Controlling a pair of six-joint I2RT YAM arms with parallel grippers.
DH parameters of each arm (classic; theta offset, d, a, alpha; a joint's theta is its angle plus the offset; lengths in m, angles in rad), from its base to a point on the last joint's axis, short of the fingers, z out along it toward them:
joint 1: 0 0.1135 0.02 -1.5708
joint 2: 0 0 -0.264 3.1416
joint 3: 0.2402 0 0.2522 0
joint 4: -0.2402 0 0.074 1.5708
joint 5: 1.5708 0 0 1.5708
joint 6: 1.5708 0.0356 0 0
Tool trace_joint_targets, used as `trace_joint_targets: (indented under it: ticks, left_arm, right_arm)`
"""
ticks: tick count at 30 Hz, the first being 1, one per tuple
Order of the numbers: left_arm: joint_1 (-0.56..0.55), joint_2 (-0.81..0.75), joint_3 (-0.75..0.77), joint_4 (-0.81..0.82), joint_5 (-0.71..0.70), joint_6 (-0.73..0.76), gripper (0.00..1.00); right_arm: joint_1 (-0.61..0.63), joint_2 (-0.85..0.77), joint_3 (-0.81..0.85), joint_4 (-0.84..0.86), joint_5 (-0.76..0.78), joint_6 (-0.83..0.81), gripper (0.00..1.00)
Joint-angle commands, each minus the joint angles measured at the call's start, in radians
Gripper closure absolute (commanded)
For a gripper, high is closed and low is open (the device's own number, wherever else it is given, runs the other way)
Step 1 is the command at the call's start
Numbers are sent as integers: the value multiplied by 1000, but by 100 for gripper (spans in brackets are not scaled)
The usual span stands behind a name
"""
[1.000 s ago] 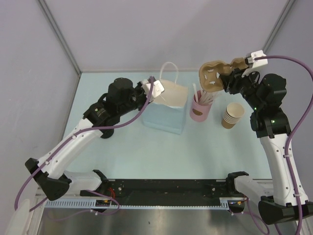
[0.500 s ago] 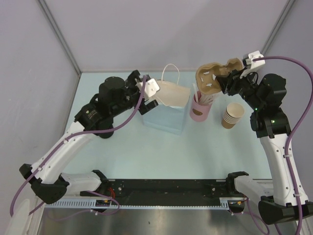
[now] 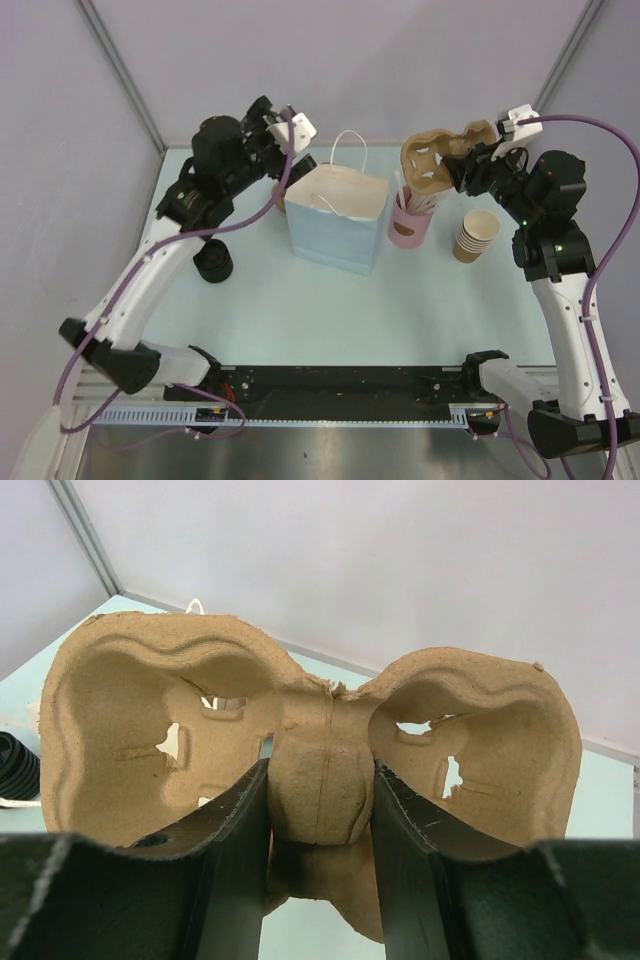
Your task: Pack the takeout coffee
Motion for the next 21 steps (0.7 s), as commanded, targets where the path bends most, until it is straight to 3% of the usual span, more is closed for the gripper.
trace_joint_targets:
  ticks: [1,6,13,21]
  left_arm:
    - [79,174,130,-66,197,44,1]
    - [129,316,288,-192,435,110,1]
    - [146,512,538,-473,619,208,2]
    - [143,620,599,-519,616,240,3]
  right_arm:
    - [-15,-13,8,22,-11,8,70]
    - [-24,-22,-18,33,-14,1,70]
    - [-24,-21,-52,41,-16,-16,70]
    - [-4,-17,-66,39,-8,-30,69]
